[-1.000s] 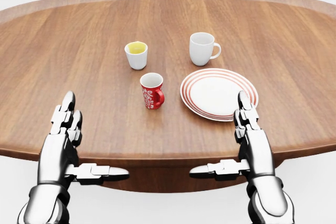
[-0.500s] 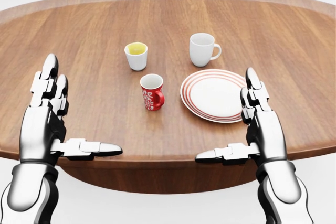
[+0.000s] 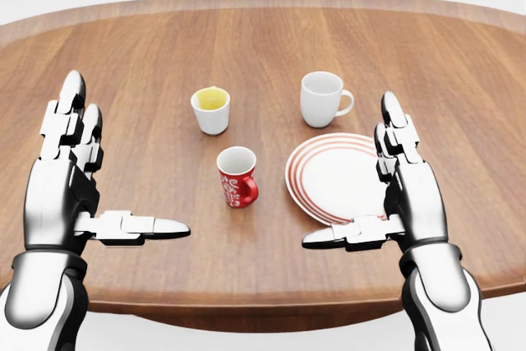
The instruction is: Pick up the red mug and put it on the plate
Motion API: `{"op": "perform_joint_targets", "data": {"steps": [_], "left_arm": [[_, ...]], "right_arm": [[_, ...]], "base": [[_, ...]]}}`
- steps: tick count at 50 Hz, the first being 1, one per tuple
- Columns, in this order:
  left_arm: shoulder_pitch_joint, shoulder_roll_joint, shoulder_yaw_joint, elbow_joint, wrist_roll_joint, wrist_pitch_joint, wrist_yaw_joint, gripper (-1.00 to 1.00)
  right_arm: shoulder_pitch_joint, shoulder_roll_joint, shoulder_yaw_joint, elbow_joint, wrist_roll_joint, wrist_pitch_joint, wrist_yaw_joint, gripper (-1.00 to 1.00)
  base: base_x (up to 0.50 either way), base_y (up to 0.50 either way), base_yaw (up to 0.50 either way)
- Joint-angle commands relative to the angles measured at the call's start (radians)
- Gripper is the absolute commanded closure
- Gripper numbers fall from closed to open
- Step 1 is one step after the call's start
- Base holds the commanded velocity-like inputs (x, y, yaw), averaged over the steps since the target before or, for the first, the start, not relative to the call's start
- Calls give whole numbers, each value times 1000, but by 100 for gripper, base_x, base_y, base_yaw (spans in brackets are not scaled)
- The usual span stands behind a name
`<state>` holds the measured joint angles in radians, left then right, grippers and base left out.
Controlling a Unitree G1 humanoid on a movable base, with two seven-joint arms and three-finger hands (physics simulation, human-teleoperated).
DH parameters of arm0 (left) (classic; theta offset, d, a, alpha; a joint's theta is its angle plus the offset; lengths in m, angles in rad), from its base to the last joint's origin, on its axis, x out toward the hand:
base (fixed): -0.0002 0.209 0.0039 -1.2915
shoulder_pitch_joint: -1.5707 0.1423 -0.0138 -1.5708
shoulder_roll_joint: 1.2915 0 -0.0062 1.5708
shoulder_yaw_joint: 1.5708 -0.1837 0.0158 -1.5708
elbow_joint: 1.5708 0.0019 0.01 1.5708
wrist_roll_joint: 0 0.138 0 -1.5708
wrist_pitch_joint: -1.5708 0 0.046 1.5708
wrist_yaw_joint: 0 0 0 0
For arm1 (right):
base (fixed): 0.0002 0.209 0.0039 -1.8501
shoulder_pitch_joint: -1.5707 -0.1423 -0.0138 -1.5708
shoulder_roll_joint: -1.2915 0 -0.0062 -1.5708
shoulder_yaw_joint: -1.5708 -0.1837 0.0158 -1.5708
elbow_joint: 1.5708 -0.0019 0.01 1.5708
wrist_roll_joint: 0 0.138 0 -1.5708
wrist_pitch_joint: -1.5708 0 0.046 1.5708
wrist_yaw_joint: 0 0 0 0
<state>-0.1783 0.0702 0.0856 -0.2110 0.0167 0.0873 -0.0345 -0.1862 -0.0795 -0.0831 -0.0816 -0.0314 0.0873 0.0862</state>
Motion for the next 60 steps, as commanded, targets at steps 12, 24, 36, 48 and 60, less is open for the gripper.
{"op": "perform_joint_targets", "data": {"steps": [12, 24, 36, 48, 60], "left_arm": [[-3, -3, -5, -10, 13, 0, 1, -100], [-5, 0, 3, -18, 4, 0, -2, -100], [-3, 4, 3, -28, 9, 0, -3, -100], [2, 7, 10, -43, 8, 0, -9, -100], [6, 6, 10, -71, 11, 0, -15, -100]], "right_arm": [[4, -1, -6, -23, 0, 0, 8, -100], [10, 1, 1, -53, -9, 0, 9, -100], [10, 3, 4, -77, -15, 0, 13, -100], [10, 8, 11, -74, -27, 0, 12, -100], [9, 9, 18, -83, -38, 0, 16, -100]], "base": [[30, 0, 0], [30, 0, 0], [30, 0, 0], [30, 0, 0], [30, 0, 0]]}}
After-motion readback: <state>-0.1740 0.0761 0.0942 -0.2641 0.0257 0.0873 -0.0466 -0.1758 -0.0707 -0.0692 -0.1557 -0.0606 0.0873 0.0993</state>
